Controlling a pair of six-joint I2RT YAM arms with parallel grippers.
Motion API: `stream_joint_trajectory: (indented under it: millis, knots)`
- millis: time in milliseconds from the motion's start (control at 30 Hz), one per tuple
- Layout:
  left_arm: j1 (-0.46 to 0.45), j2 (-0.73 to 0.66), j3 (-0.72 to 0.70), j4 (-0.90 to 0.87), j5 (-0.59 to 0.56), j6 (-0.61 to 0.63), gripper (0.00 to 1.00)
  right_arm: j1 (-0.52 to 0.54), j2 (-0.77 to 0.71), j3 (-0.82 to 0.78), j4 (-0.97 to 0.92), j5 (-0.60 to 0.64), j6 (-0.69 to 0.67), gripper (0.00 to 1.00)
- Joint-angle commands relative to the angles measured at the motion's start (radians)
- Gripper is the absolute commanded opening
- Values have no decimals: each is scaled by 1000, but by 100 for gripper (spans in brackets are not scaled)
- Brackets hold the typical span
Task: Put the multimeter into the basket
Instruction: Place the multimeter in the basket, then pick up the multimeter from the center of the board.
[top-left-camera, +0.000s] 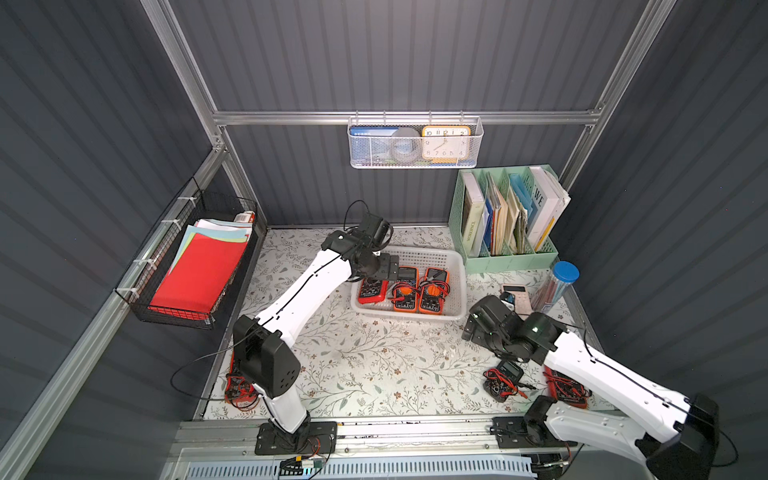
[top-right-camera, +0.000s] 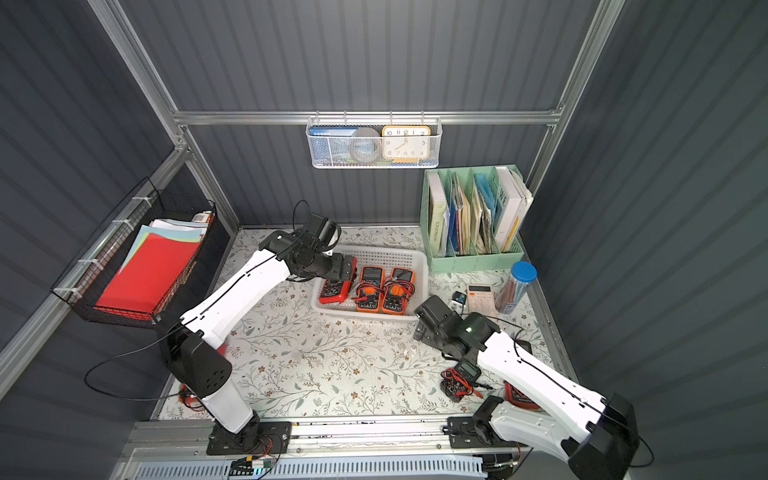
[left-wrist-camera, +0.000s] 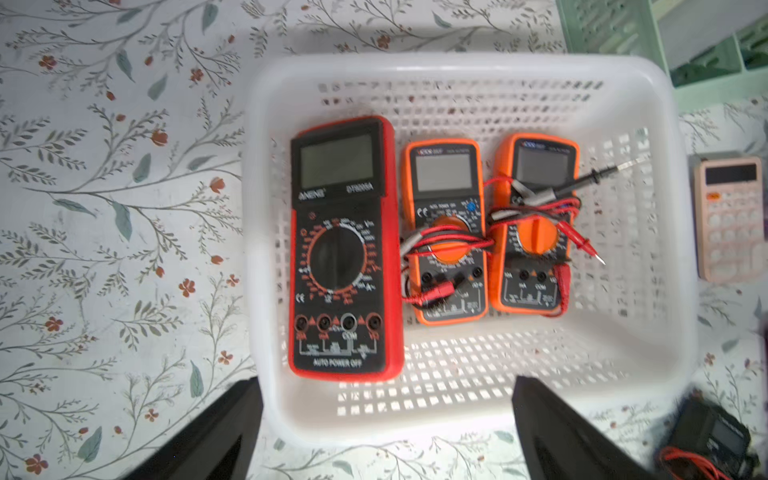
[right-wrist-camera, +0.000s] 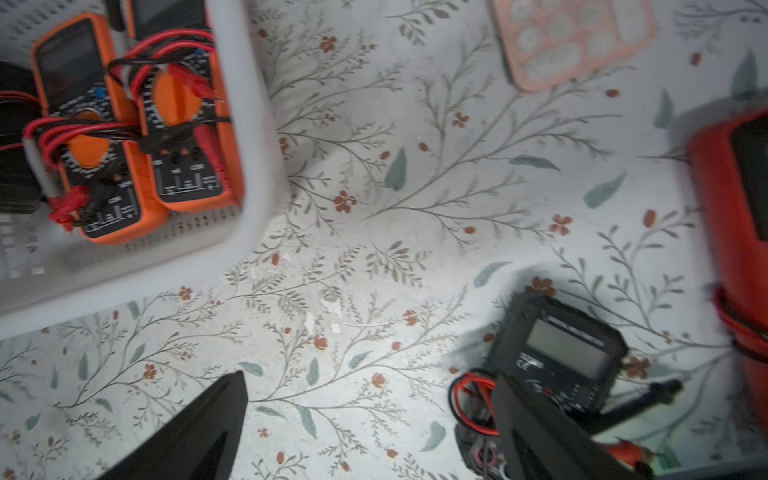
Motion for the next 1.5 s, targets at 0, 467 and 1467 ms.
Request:
stream_joint_trajectory:
  millis: [0, 467, 1467]
  knots:
    - [-56, -23, -59, -15, 18, 14, 99, -8, -53, -53, -142, 77, 141, 99]
    - [-112, -49, -141, 53, 103, -12, 99, -82, -30, -223, -65, -35, 250, 99]
    - [-121, -81, -137, 43, 84, -27, 99, -121, 104, -354, 193, -183, 265, 78]
